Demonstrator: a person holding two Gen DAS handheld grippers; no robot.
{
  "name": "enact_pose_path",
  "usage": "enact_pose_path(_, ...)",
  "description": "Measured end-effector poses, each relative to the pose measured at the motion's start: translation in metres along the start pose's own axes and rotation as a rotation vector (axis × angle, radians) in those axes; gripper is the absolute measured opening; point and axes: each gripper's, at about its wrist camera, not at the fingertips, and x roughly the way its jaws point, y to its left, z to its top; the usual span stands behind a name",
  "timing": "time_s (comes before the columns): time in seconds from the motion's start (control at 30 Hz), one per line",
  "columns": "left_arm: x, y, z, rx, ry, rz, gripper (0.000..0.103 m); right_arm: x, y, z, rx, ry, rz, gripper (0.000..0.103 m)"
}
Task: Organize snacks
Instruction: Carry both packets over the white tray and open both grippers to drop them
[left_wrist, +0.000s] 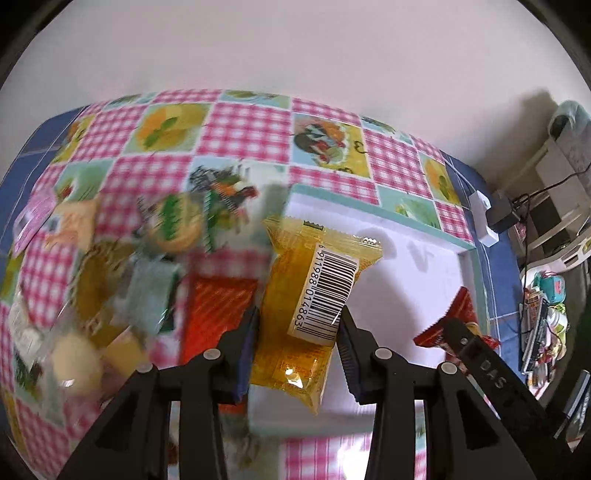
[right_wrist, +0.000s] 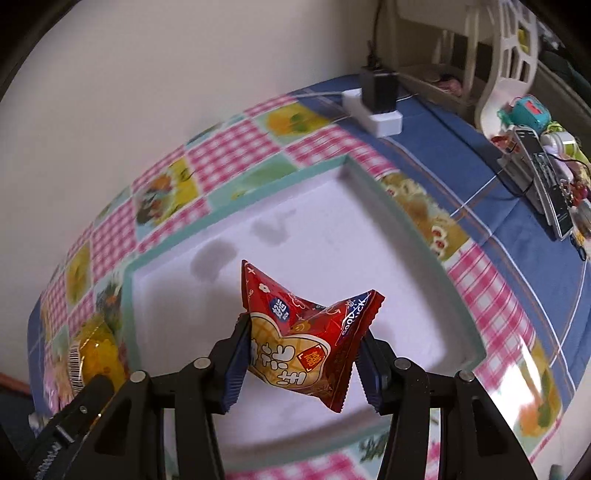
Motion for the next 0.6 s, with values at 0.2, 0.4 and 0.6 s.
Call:
enact_pose_path(0.2,0.023,-0.014,0.021,0.003,-0.015,-0.015,0.043,0.005,-0.002,0.017,-0.004,-0.071,-0.026,0.055)
enact_pose_path(0.4,0.031,-0.025,0.028,0.036,-0.038,-0.001,0.046,0.012,0.001,0.027,-0.009,-0.086,-0.023,0.055)
enact_pose_path(0.6,0.020,-0.020,0.031,0.020,-0.047,0.004,0.079,0.014,-0.001,0.025,-0.006,-0.067,-0.016,0.055)
